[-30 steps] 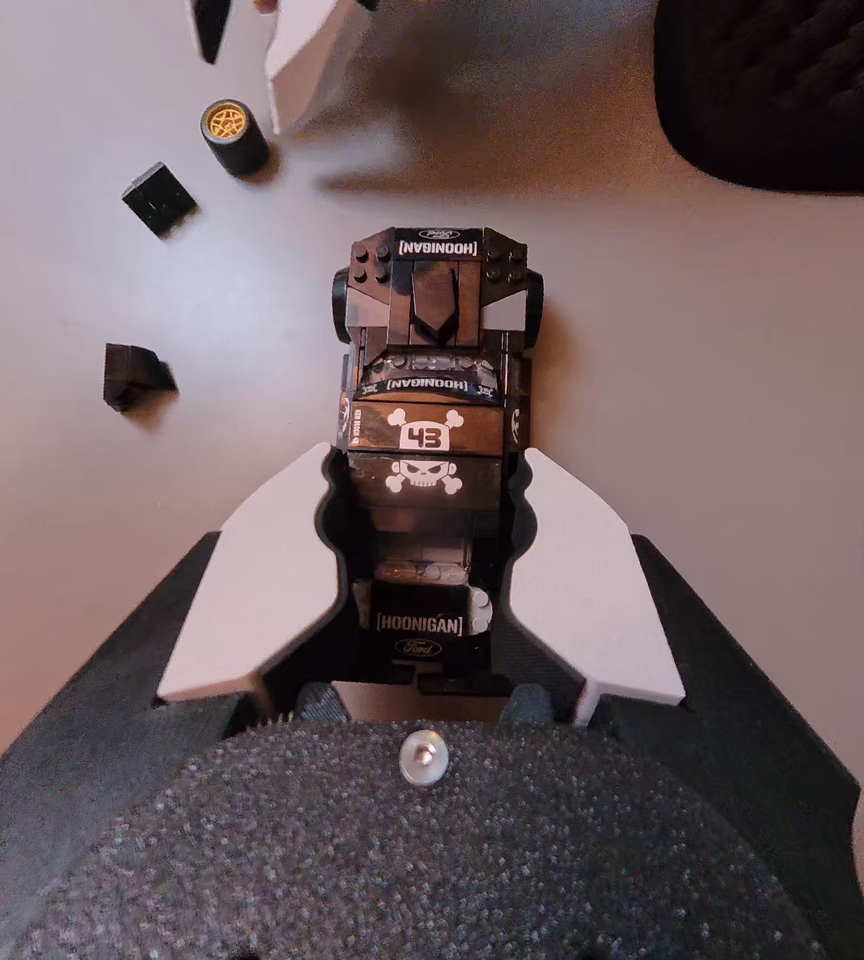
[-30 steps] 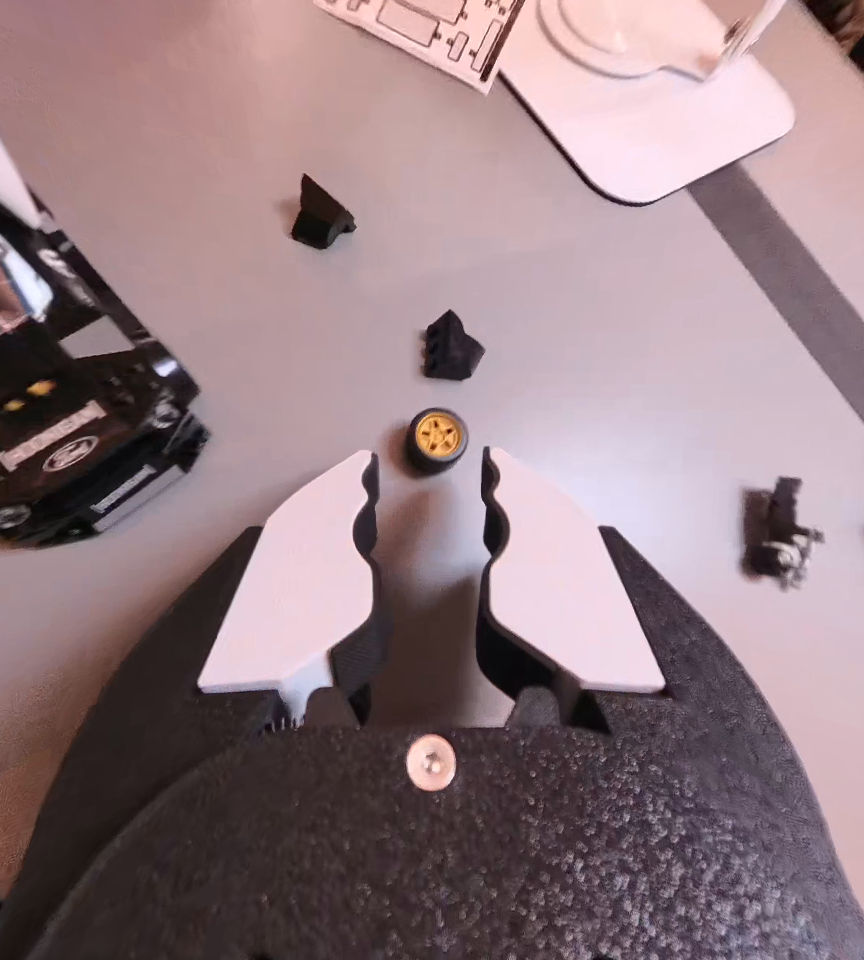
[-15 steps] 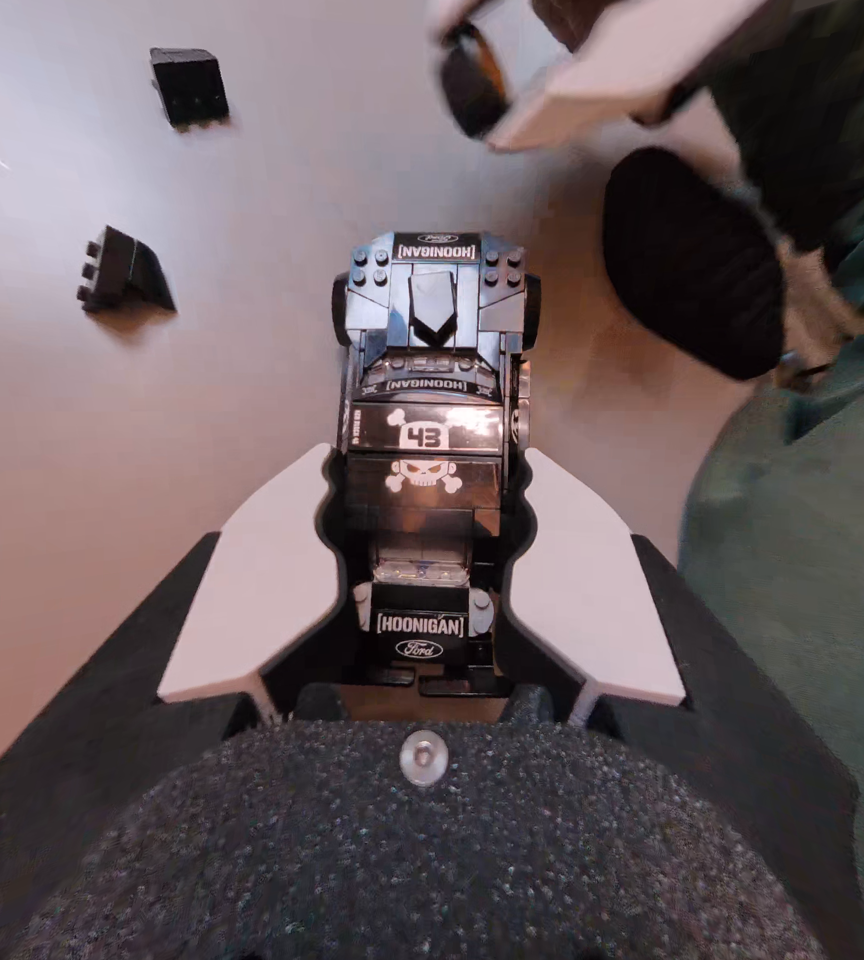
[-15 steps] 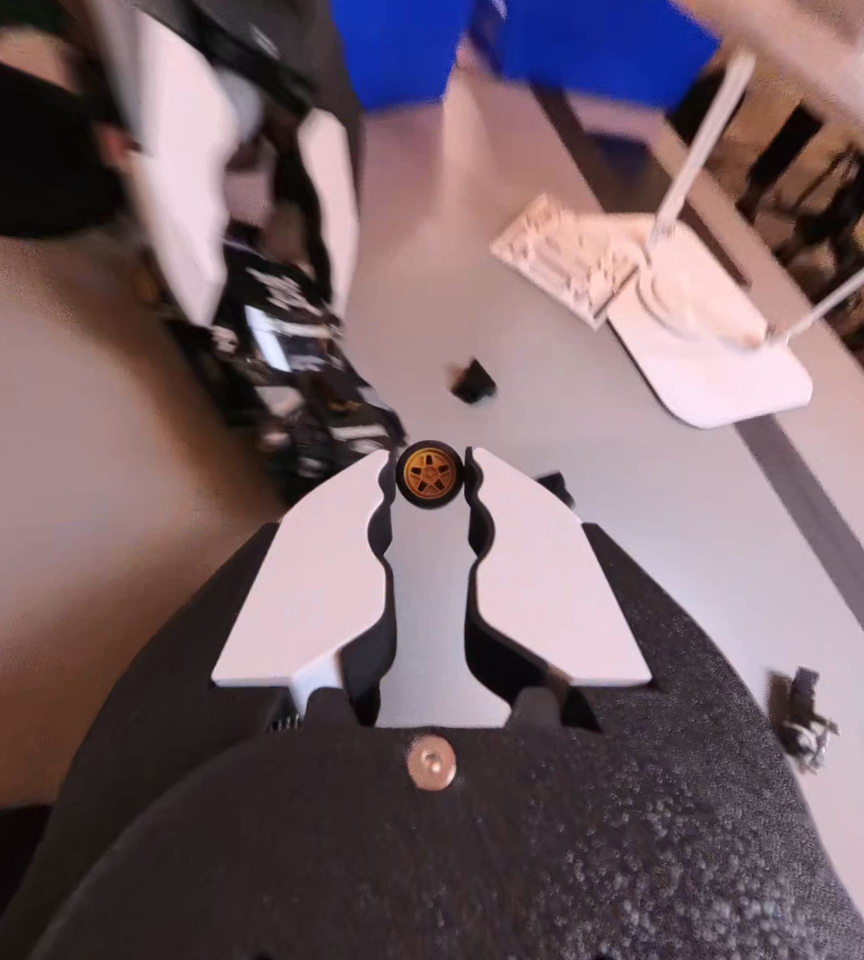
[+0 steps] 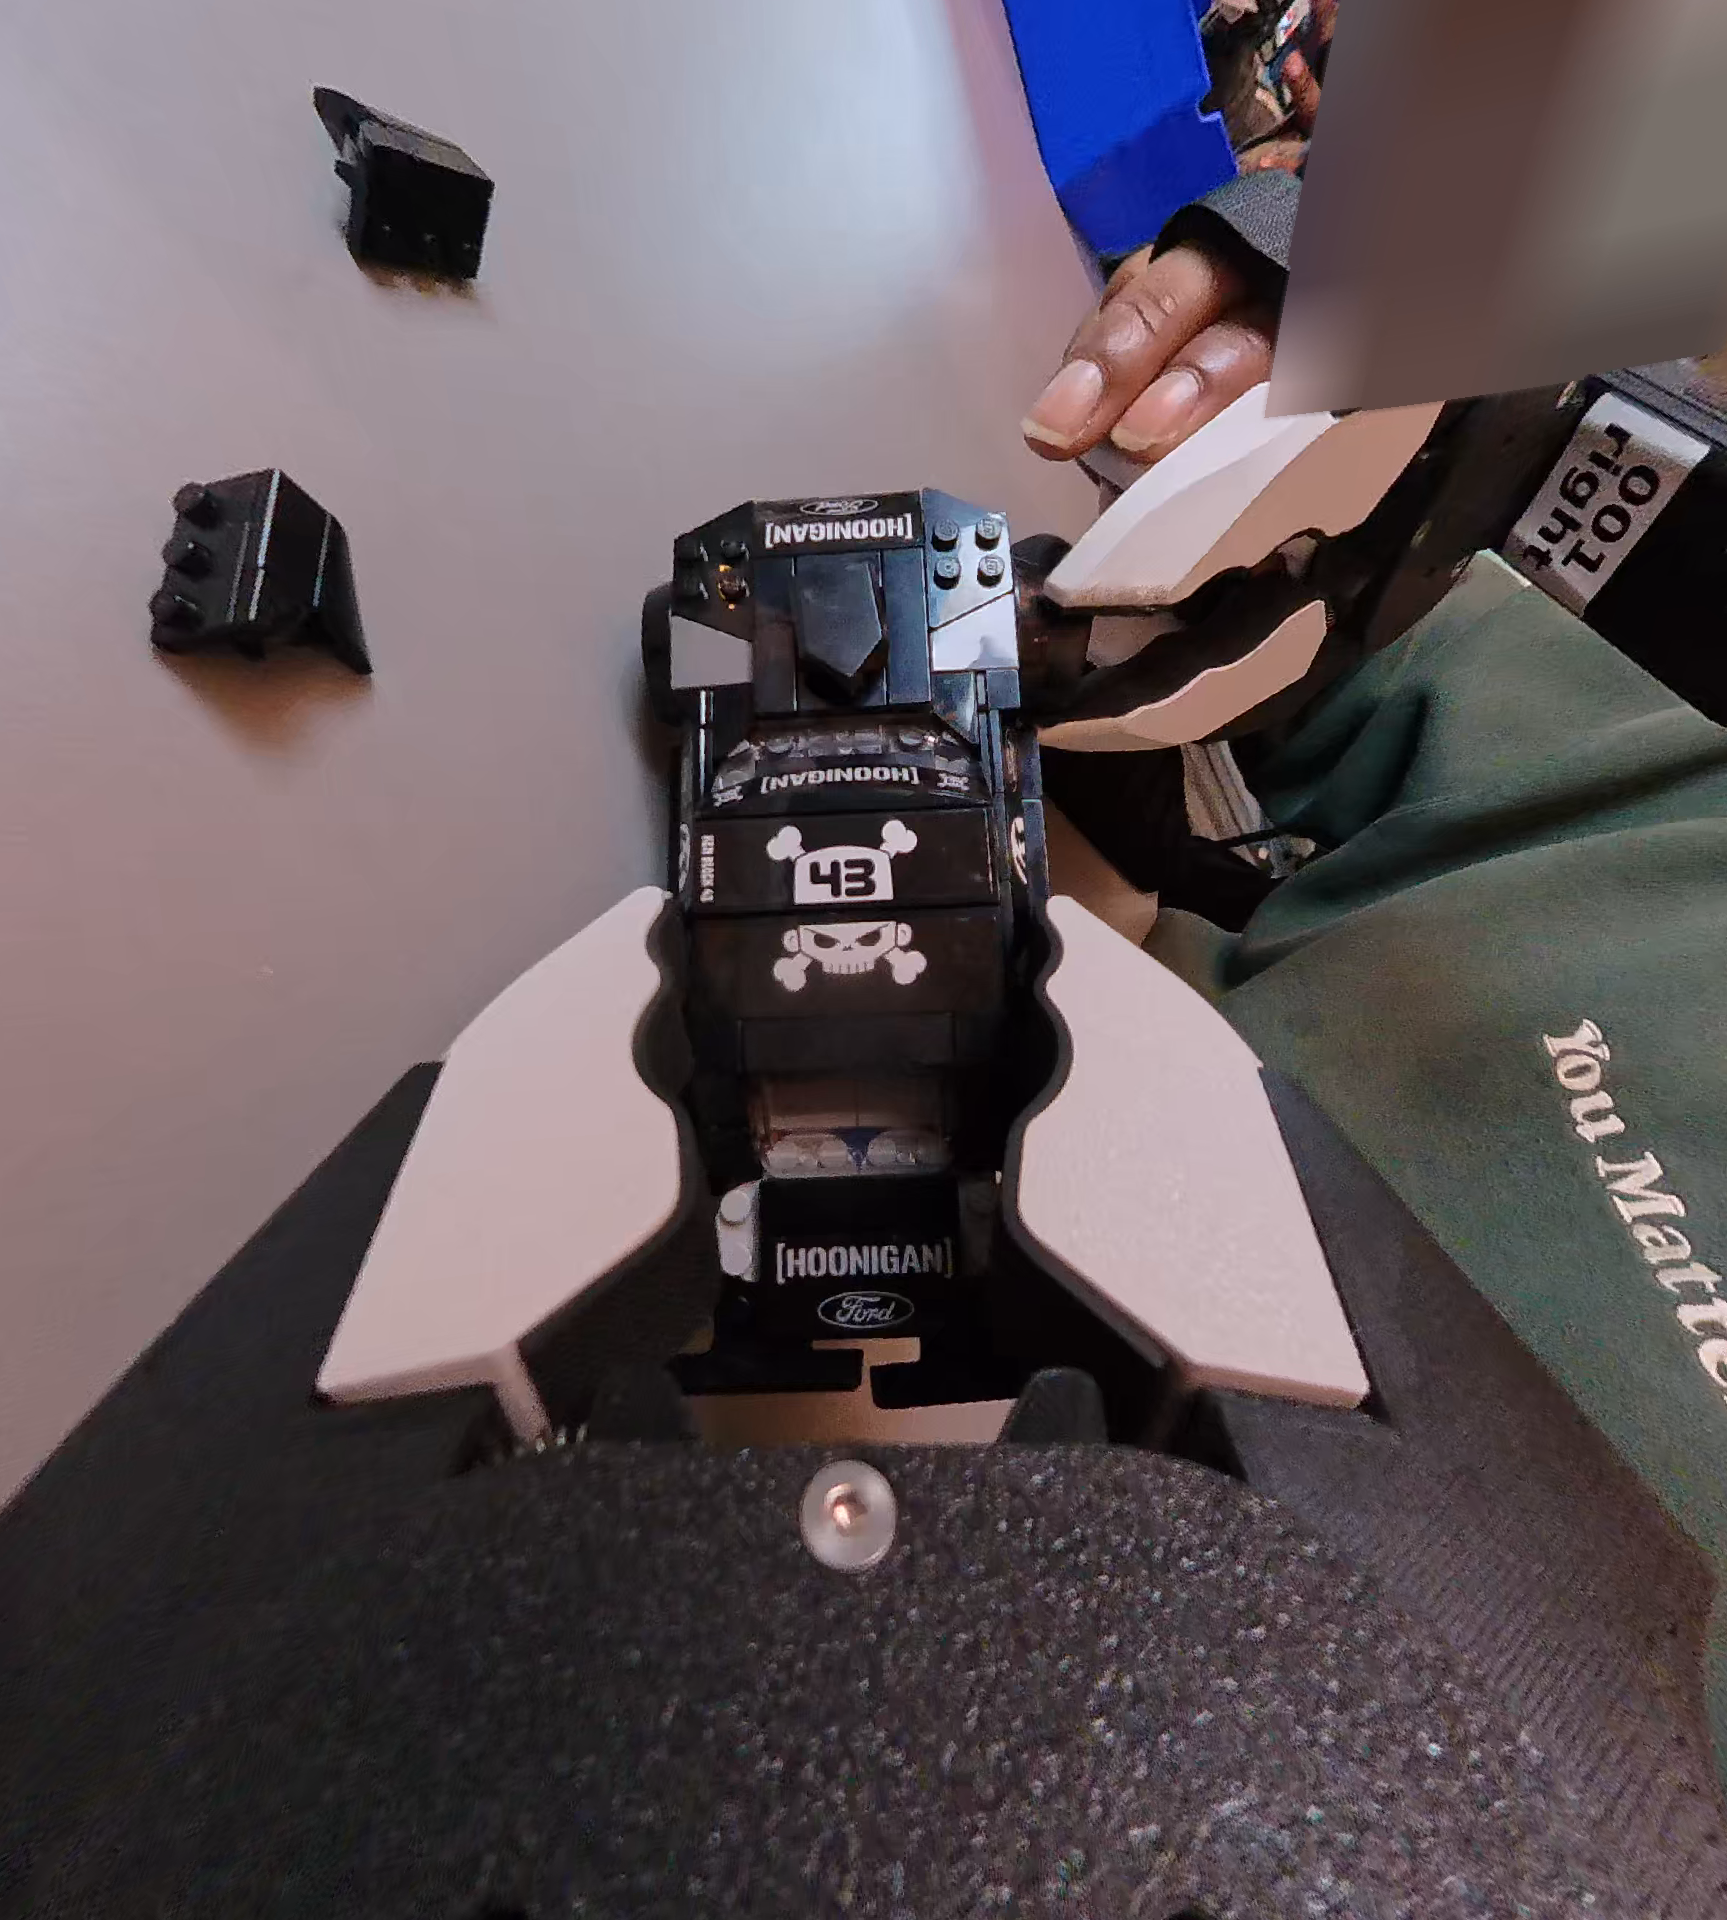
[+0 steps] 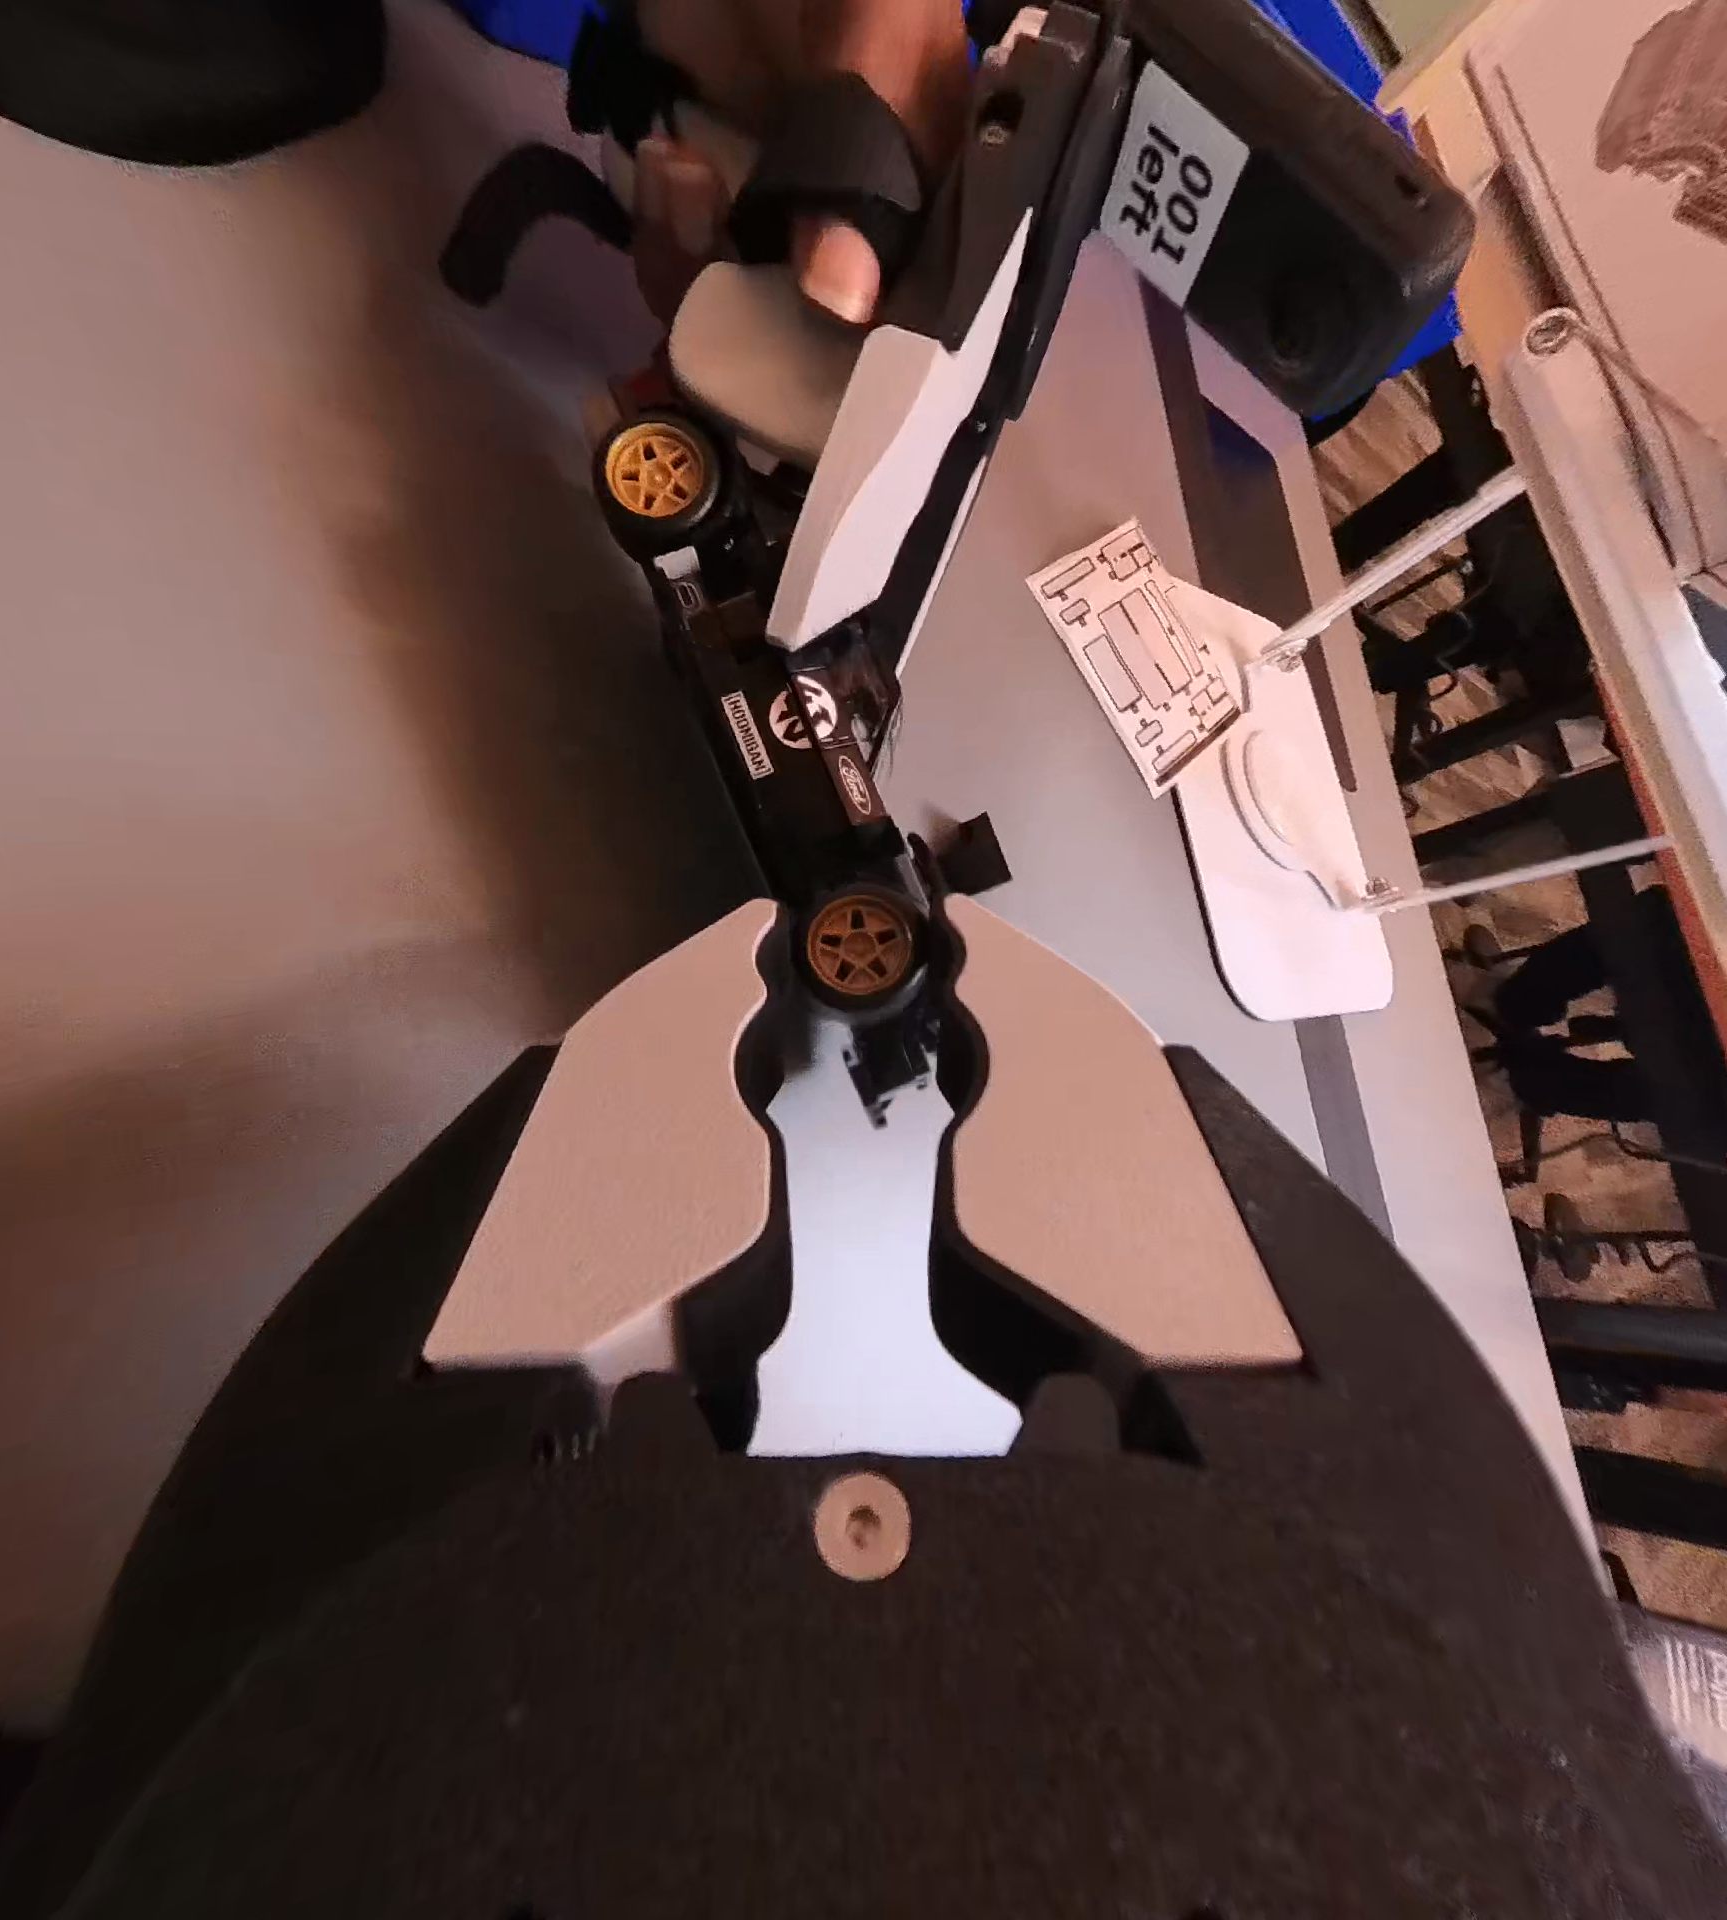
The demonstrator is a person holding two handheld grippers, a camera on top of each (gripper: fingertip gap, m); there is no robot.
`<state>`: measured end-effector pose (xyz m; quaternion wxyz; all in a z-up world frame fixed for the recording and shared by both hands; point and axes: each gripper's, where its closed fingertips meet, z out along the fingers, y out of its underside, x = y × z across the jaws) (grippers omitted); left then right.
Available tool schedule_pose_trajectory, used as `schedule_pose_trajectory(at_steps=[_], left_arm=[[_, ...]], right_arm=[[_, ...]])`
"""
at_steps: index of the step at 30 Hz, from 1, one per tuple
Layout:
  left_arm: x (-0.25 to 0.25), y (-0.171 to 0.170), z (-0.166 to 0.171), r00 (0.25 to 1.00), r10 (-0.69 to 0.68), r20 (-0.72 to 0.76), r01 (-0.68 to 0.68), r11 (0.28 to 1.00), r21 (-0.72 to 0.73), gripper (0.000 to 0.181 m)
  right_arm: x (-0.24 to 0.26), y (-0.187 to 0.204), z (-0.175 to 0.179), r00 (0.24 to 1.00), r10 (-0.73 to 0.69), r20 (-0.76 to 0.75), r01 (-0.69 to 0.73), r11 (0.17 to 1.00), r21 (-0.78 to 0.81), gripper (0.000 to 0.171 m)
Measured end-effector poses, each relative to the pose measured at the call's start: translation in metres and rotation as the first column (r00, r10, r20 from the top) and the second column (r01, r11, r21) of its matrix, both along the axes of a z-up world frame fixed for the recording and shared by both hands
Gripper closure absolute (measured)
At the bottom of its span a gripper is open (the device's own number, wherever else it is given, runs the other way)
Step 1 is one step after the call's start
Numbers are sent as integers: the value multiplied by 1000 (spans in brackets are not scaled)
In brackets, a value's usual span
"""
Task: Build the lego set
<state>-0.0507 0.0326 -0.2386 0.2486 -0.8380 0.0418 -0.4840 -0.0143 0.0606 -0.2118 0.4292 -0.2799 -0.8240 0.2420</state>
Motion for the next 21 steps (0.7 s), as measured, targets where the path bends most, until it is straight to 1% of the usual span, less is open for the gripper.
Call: schedule_pose_trajectory(at_steps=[3, 7, 9, 11, 15, 18, 21], left_arm=[[-3, 2, 1, 999, 24, 36, -24, 1000, 3, 119], [-6, 5, 2, 994, 54, 94, -55, 998, 6, 120], [-7, 7, 2, 988, 78, 134, -79, 997, 1, 120], [-8, 8, 2, 981, 97, 166, -98, 995, -4, 120], [-11, 10, 3, 975, 116, 189, -117, 993, -7, 122], [-12, 11, 3, 972, 122, 202, -122, 992, -9, 122], [-15, 13, 4, 965, 145, 216, -146, 989, -12, 123]], right_arm=[[-5, 3, 1, 1000, 16, 13, -16, 1000, 1, 146], [-9, 6, 1, 996, 50, 74, -47, 998, -32, 146], [-12, 10, -4, 992, 58, 108, -54, 998, -32, 141], [-14, 10, -5, 990, 84, 116, -78, 995, -54, 140], [-17, 10, -2, 983, 125, 133, -113, 989, -94, 140], [-16, 10, 3, 975, 154, 161, -129, 979, -159, 140], [-17, 16, 11, 978, 156, 141, -134, 979, -155, 140]])
